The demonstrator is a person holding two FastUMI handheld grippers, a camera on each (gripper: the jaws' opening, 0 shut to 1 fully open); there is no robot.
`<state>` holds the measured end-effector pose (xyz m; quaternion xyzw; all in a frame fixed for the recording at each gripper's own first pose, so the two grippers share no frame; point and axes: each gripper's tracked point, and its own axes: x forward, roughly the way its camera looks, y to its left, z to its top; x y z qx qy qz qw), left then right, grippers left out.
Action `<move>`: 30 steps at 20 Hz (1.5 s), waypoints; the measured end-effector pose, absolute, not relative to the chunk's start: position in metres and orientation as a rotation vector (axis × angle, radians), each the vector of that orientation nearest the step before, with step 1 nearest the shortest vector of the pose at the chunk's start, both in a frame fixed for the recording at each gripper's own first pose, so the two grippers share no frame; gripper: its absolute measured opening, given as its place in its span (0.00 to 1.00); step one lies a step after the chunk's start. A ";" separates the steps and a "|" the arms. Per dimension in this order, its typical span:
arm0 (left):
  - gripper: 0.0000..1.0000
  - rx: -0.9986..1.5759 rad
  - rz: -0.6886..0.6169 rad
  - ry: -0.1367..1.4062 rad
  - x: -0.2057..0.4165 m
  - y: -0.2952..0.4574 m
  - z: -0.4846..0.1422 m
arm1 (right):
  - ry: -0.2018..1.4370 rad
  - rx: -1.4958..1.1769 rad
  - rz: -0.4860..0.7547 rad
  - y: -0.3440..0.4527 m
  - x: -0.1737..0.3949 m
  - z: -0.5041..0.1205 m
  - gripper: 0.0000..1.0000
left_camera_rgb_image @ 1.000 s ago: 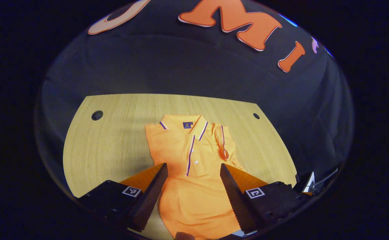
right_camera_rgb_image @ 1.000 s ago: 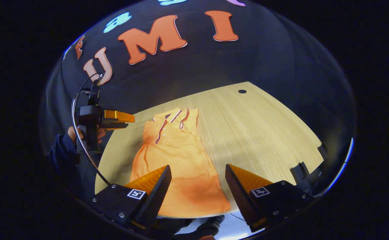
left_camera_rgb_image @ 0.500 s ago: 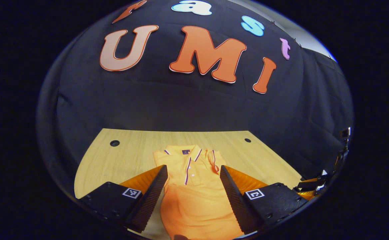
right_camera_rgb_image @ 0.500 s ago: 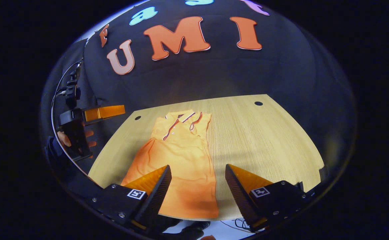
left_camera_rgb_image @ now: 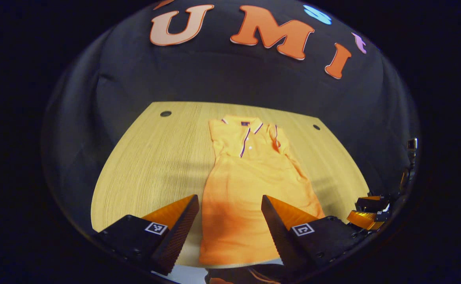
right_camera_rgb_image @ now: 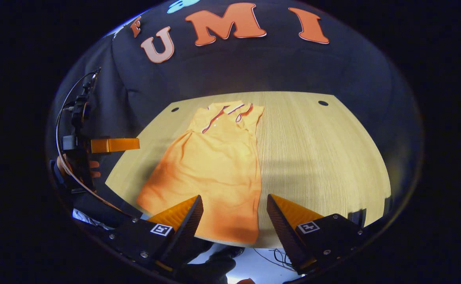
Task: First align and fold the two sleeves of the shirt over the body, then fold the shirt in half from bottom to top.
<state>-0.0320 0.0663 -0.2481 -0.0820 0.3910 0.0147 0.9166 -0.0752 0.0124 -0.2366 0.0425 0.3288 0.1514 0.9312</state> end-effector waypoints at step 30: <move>0.81 -0.077 0.087 1.145 -0.107 0.050 -0.411 | 0.970 0.003 0.163 0.013 -0.085 -0.347 0.39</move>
